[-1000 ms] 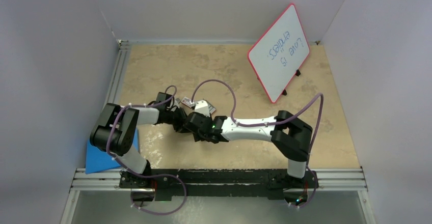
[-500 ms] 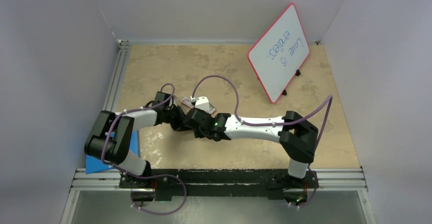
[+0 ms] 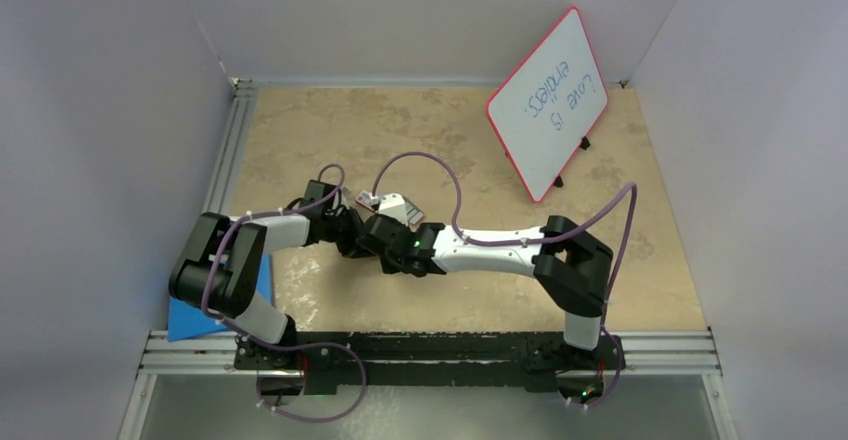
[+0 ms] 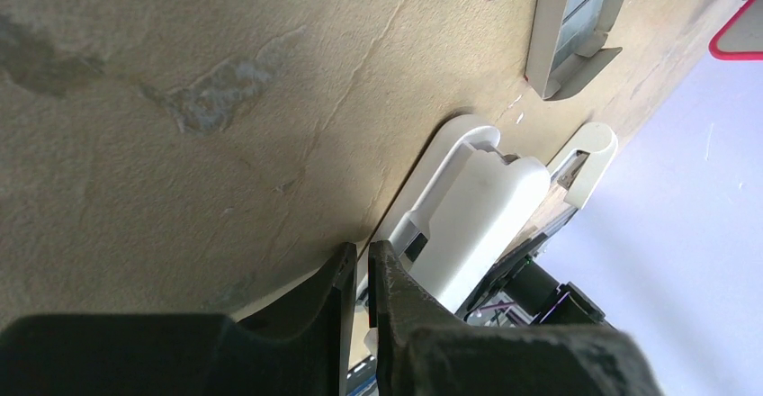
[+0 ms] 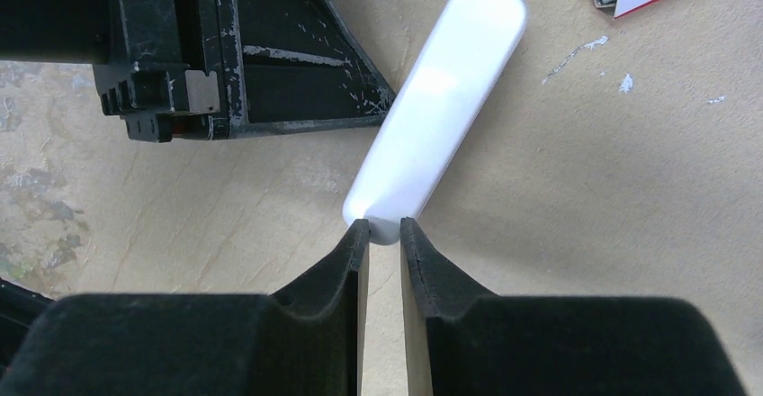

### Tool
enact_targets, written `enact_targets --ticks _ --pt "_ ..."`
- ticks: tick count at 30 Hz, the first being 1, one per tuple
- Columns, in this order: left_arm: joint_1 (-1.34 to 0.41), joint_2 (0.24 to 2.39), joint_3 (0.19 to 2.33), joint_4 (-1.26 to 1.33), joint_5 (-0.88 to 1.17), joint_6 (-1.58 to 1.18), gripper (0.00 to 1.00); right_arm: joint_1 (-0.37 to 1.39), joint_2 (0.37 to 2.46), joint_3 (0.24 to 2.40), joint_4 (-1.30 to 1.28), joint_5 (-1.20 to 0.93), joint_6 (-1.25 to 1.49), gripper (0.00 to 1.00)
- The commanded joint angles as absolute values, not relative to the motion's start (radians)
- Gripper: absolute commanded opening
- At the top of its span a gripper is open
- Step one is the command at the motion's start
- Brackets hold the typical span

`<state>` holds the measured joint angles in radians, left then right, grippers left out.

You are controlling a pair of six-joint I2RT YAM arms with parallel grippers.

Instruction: Load the staples into the stapler

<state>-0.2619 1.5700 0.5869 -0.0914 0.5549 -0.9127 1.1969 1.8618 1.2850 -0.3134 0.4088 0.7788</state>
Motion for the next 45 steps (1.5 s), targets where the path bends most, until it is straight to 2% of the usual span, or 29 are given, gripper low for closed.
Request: enact_targets --ticks 1,4,12,20,23,26,31,40,45 --pt "-0.262 1.574 0.588 -0.121 0.492 -0.881 0.11 1.189 1.896 1.276 -0.348 0.374 0.785 0.19" --pt "-0.262 1.541 0.605 -0.151 0.469 -0.880 0.11 1.184 1.849 1.306 -0.359 0.427 0.790 0.21" --pt "-0.261 1.414 0.666 -0.308 0.331 -0.858 0.14 1.160 1.684 1.293 -0.319 0.542 0.829 0.37" --pt "-0.261 1.205 0.784 -0.491 0.225 -0.801 0.18 1.148 1.546 1.217 -0.283 0.634 0.853 0.39" --pt "-0.261 1.065 0.840 -0.571 0.155 -0.704 0.24 1.148 1.449 1.170 -0.281 0.709 0.875 0.39" --pt "-0.261 0.913 0.887 -0.592 0.155 -0.538 0.45 1.149 1.320 1.095 -0.272 0.796 0.866 0.42" --pt "-0.261 0.807 1.047 -0.675 0.093 -0.353 0.63 1.147 1.141 1.105 -0.399 0.894 0.823 0.47" --pt "-0.262 0.778 1.296 -0.753 -0.079 -0.222 0.75 1.147 0.939 1.256 -0.573 1.105 0.709 0.75" --pt "-0.262 0.769 1.403 -0.808 -0.081 -0.235 0.77 1.147 0.881 1.354 -0.573 1.178 0.630 0.84"
